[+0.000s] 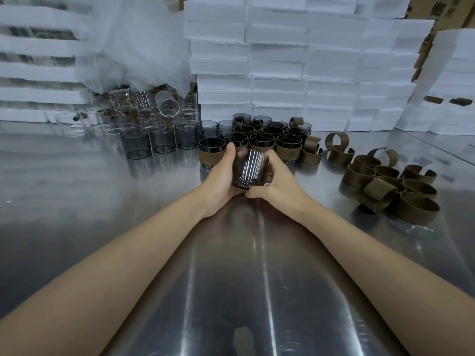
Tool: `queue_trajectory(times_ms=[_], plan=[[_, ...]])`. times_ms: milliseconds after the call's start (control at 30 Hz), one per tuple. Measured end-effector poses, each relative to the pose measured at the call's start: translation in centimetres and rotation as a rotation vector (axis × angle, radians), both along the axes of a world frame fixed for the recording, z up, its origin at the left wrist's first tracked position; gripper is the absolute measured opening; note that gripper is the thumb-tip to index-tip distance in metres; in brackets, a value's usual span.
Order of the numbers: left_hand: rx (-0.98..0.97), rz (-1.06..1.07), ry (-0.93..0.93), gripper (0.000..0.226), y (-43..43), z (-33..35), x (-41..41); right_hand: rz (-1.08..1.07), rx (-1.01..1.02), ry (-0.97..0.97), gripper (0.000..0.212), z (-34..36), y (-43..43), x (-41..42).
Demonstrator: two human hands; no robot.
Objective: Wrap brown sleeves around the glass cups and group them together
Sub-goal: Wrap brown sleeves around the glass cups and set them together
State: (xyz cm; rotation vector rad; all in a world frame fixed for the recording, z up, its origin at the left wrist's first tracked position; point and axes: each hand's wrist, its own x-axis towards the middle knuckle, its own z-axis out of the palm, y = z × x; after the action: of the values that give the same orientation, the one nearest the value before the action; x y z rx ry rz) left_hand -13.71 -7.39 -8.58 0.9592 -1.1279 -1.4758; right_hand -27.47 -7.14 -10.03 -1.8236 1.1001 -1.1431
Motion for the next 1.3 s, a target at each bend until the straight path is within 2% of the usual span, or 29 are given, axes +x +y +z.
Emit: queue_trajectory(times_ms=[67, 133, 233, 333, 433, 500, 600, 633, 733, 767, 800, 833, 900, 967, 1033, 1100, 1200, 1300], plan=[[-0.002, -0.075, 0.01, 0.067, 0.0, -0.2, 0.1, 0.027, 0.011, -0.099, 0.057, 0.1, 0.0, 0.0], [-0.037, -0.1, -0.011, 0.069, 0.0, -0.4, 0.1, 0.03, -0.003, -0.146, 0.068, 0.3, 0.0, 0.0], [-0.098, -0.131, -0.045, 0.067, -0.1, -0.7, -0.1, 0.065, -0.044, -0.11, 0.091, 0.4, 0.2, -0.1], [-0.18, -0.204, -0.106, 0.076, 0.1, -1.0, -0.2, 0.066, -0.068, -0.104, 0.094, 0.6, 0.4, 0.1], [-0.228, -0.229, -0.242, 0.089, 0.0, -1.2, -0.1, -0.005, -0.062, -0.118, 0.082, 0.7, 0.4, 0.1], [-0.289, -0.235, -0.326, 0.074, 0.1, -1.4, 0.0, -0.055, -0.05, -0.052, 0.072, 0.5, 0.4, 0.2], [-0.356, -0.251, -0.382, 0.036, 0.2, -1.3, 0.1, -0.104, -0.011, 0.049, 0.069, 0.7, 0.3, 0.0], [-0.362, -0.243, -0.378, 0.033, 0.2, -1.3, 0.0, -0.122, -0.023, 0.094, 0.066, 0.8, 0.3, -0.1], [-0.374, -0.17, -0.39, 0.036, 0.0, -1.6, -0.2, -0.271, -0.121, 0.329, 0.035, 1.1, 0.0, -0.2], [-0.371, -0.112, -0.402, 0.041, -0.1, -1.7, -0.3, -0.354, -0.139, 0.4, 0.02, 1.0, 0.0, -0.2], [-0.362, -0.056, -0.411, 0.051, -0.1, -1.9, -0.4, -0.422, -0.145, 0.428, 0.016, 0.8, 0.0, -0.3], [-0.353, -0.014, -0.413, 0.063, -0.2, -2.0, -0.4, -0.449, -0.141, 0.406, 0.022, 0.6, 0.0, -0.5], [-0.34, 0.054, -0.41, 0.079, -0.5, -2.1, -0.4, -0.398, -0.094, 0.165, 0.031, 0.6, 0.0, -0.4], [-0.347, 0.1, -0.422, 0.08, -0.6, -1.9, -0.4, -0.312, 0.027, -0.162, 0.035, 1.3, 0.0, 0.3], [-0.368, 0.053, -0.454, 0.075, -0.6, -1.8, -0.6, -0.242, 0.199, -0.411, 0.03, 1.5, 0.1, 1.5], [-0.409, -0.018, -0.534, 0.066, -0.6, -2.0, -0.7, -0.285, 0.296, -0.507, 0.031, 1.1, 0.4, 2.2], [-0.473, -0.085, -0.71, 0.067, -0.5, -2.4, -0.6, -0.385, 0.403, -0.591, 0.039, 1.1, 0.5, 1.6], [-0.542, -0.209, -0.672, 0.051, 0.0, -2.6, -0.7, -0.333, 0.521, -0.683, 0.049, 1.9, 0.5, 0.5]])
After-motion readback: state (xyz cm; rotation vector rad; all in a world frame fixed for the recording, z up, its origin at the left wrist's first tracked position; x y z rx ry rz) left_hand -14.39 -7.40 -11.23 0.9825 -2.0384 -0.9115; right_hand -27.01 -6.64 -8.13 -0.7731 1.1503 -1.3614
